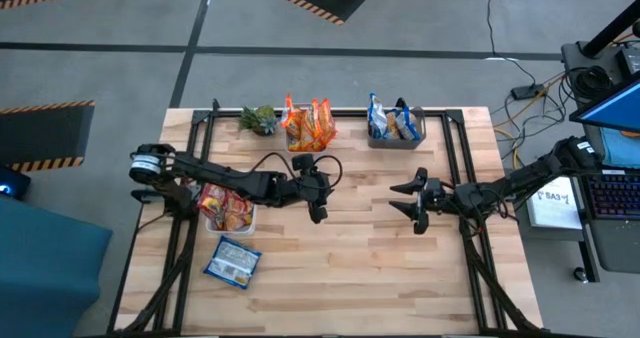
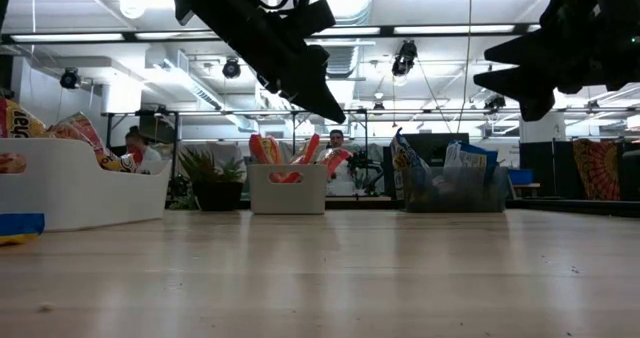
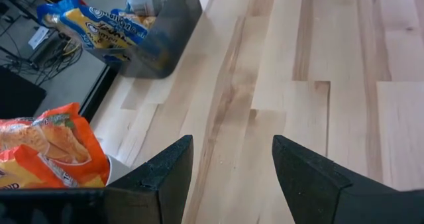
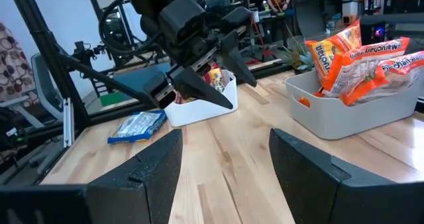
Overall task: Sort Maruchan noodles
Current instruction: Put the blue noodle pack into the black bin
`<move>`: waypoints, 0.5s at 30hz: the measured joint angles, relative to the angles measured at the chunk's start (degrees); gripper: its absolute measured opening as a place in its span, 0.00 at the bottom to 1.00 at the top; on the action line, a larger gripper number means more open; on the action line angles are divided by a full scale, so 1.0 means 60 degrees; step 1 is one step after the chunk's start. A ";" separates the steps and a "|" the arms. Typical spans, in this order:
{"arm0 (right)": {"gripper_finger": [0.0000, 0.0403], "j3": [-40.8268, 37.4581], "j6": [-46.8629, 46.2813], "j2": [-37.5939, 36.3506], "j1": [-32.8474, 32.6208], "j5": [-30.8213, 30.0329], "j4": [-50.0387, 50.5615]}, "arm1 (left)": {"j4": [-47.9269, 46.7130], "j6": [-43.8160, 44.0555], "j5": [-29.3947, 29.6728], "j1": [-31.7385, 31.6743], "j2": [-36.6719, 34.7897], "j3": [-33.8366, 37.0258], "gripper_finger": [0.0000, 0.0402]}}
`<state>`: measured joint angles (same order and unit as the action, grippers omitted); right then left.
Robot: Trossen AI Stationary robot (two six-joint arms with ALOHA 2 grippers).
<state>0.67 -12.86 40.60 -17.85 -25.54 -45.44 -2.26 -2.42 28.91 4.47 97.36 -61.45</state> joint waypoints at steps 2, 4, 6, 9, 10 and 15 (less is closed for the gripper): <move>0.53 -0.0004 0.0000 0.0000 0.0000 0.0000 -0.0009 | 0.0003 0.0000 0.0001 0.0000 0.0000 0.0000 0.47; 0.53 -0.0004 0.0000 0.0000 0.0002 0.0000 -0.0009 | 0.0004 0.0012 0.0001 0.0000 0.0000 0.0000 0.47; 0.53 -0.0004 0.0000 0.0000 0.0001 0.0000 -0.0005 | 0.0007 0.0033 -0.0001 0.0000 0.0000 0.0000 0.47; 0.53 -0.0007 0.0000 0.0000 0.0004 -0.0003 -0.0009 | 0.0007 0.0179 -0.0001 0.0007 0.0000 0.0000 0.47; 0.53 -0.0007 0.0000 0.0000 0.0004 -0.0003 -0.0008 | 0.0005 0.0251 -0.0001 0.0016 0.0000 0.0000 0.47; 0.53 -0.0007 0.0003 0.0000 0.0004 -0.0001 -0.0005 | -0.0152 0.0531 -0.0529 0.0231 0.0004 0.0000 0.47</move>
<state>0.62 -12.85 40.60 -17.82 -25.54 -45.47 -3.17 0.77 25.74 5.86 97.38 -61.45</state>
